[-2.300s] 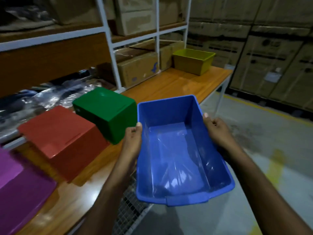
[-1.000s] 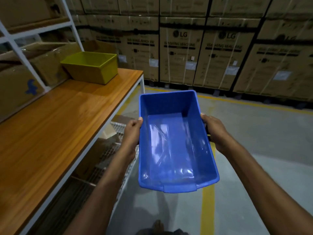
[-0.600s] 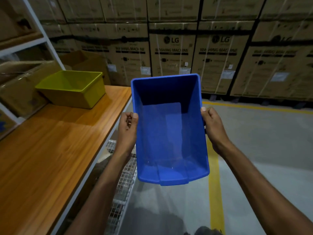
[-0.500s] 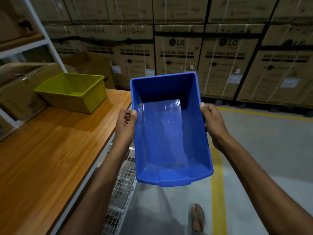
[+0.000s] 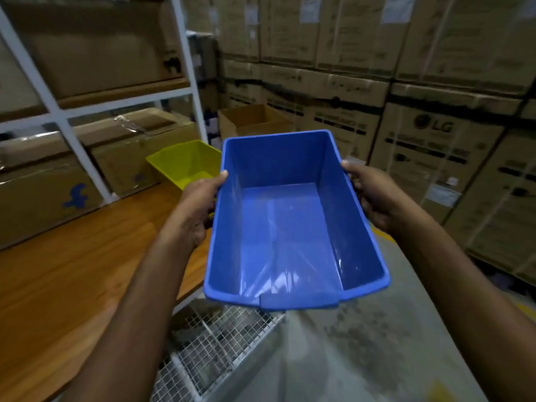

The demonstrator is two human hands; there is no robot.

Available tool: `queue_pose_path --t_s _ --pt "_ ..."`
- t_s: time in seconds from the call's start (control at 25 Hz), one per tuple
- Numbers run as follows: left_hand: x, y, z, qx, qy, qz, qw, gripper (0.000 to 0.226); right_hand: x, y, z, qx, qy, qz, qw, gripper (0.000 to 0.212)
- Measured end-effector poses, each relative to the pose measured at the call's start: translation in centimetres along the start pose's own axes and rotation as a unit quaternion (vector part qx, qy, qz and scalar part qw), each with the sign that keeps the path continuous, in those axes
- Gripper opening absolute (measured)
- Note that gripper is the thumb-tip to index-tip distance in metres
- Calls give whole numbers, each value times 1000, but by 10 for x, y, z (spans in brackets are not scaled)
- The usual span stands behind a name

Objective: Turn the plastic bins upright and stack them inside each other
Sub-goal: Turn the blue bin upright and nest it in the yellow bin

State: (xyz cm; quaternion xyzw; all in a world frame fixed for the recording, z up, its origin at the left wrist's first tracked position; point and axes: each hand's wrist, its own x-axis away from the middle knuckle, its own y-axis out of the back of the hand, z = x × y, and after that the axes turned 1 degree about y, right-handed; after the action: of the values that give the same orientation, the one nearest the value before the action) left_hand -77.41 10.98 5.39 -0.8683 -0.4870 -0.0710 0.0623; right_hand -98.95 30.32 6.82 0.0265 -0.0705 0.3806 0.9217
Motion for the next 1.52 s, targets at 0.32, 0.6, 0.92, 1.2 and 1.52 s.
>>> queue_pose_path --t_s 0.32,0.6,0.92,1.2,1.52 --pt "-67 41 -50 35 2 -146 989 44 -151 -85 40 -24 -39 154 987 17" --pt "-131 82 -86 71 -12 -174 982 34 -237 -163 75 -5 -19 186 982 32" --pt "-206 106 -116 43 -21 -223 974 31 -328 -228 104 11 3 226 974 21" --pt "-254 100 -111 56 -54 -281 957 21 -391 -263 101 40 29 252 966 31" --pt "-292 98 -77 66 -19 -343 937 18 -436 -277 72 71 -3 308 949 35"
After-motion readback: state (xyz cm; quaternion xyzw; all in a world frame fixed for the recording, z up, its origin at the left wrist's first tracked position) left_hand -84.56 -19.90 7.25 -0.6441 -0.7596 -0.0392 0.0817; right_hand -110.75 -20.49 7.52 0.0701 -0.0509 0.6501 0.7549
